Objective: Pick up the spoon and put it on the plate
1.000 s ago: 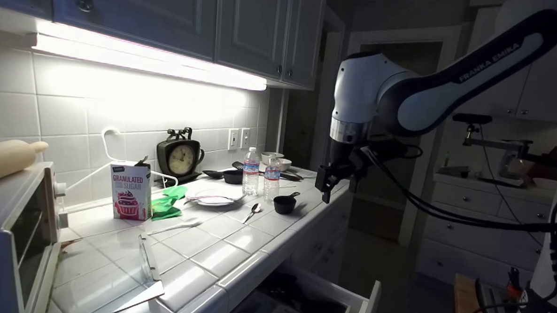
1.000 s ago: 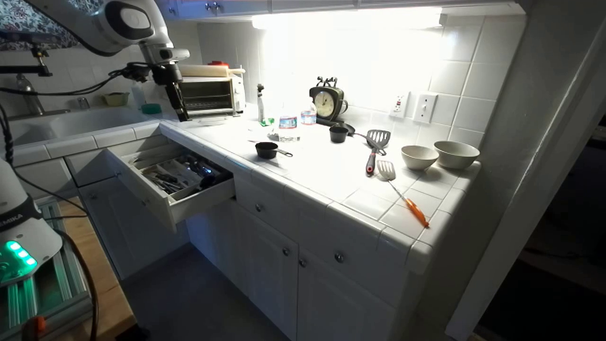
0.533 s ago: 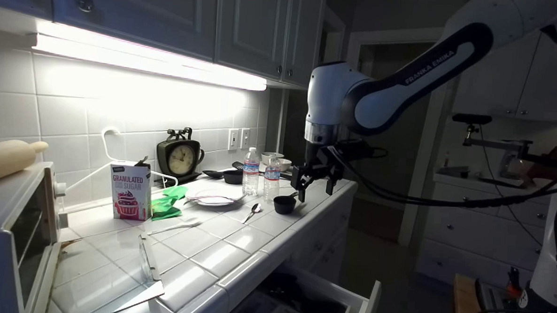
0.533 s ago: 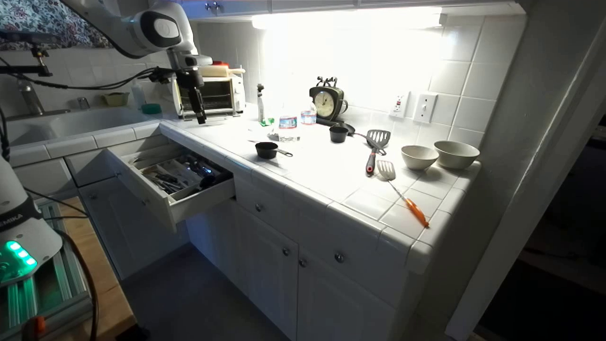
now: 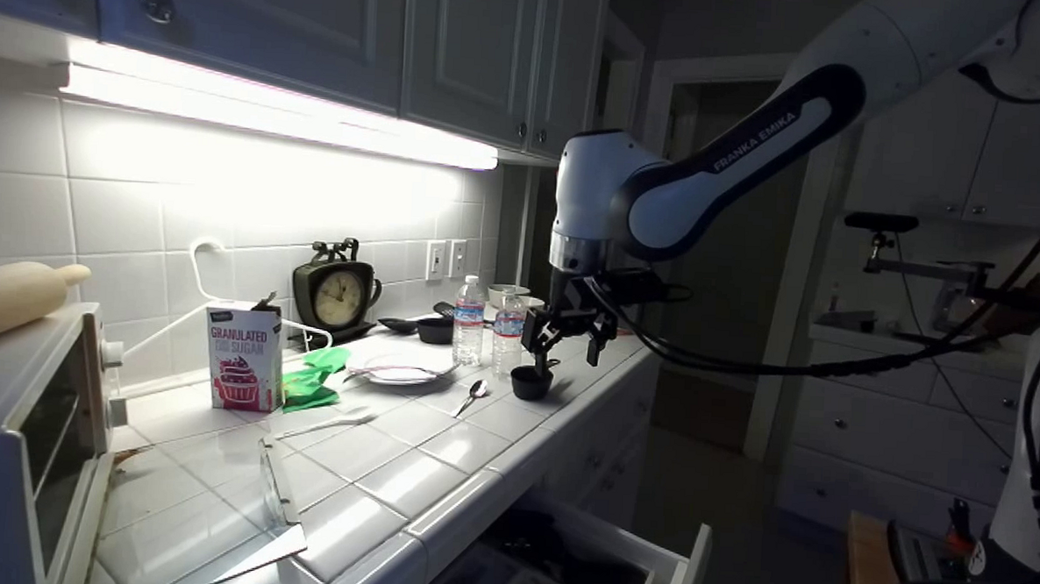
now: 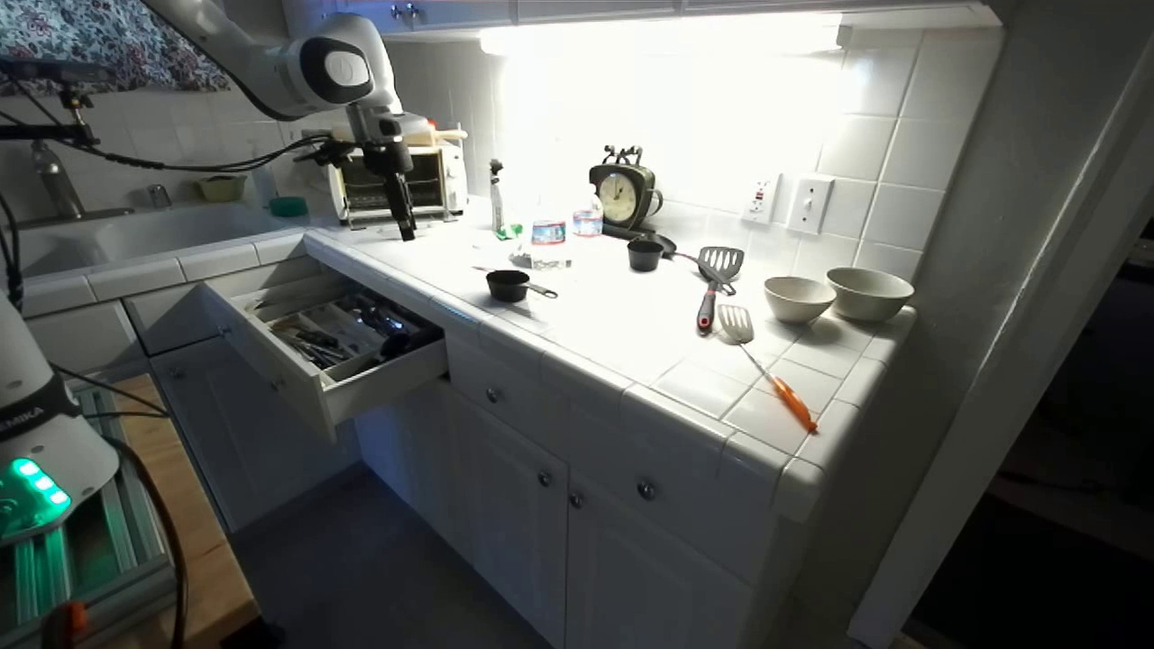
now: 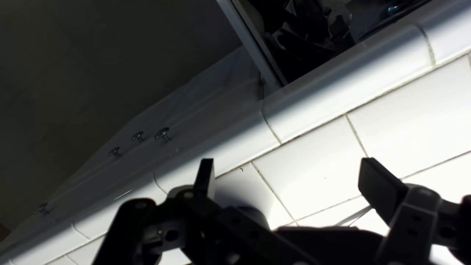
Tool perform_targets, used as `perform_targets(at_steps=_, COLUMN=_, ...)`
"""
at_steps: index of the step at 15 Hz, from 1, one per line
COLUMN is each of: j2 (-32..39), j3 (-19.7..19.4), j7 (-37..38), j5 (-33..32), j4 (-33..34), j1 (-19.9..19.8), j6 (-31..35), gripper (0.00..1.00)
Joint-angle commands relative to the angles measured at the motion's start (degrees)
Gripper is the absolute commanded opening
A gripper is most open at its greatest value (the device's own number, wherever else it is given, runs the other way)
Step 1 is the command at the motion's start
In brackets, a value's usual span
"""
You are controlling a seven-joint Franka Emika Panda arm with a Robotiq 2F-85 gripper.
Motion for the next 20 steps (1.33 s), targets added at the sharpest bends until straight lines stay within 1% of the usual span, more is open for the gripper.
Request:
perform_targets(at_steps=1, j2=-1.02, j3=-1.93, j7=-1.83, j5=-1.32, j4=-1.11, j1=2.16, j6=2.17, gripper=1.0)
perform_targets(at_steps=2, j2=-0.36, j3=-2.49, j7=0.49, j5=-3.88, j4=-0.45, j1=2.59, j6=2.31, gripper=1.0)
perform_targets(at_steps=4, j2=1.32, j3=-3.64, j7=3.97, j5=-6.88, j4=1.45, j1=2.89, j6=2.15, gripper=1.0)
perform_targets(at_steps=6, j2=2.06, j3=-4.51, j7=4.86, j5=-6.71, j4=2.2, j1=2.84, j6=2.53, gripper=1.0)
perform_targets(at_steps=9, j2=3.64, j3=-5.42, j7=3.26, j5=-5.15, j4=3.36, j1=2.69, j6=4.5, gripper=1.0)
perform_targets(at_steps=15, j2=9.25, j3=-6.68, j7=-4.68, j5=-4.61, j4=6.98, j1=3.15, j6=12.45, gripper=1.0)
perform_targets(at_steps=20, j2=14.25, j3=-8.46, j7=-6.1, j5=-2.85, j4=11.05, j1=4.51, j6=15.78, gripper=1.0)
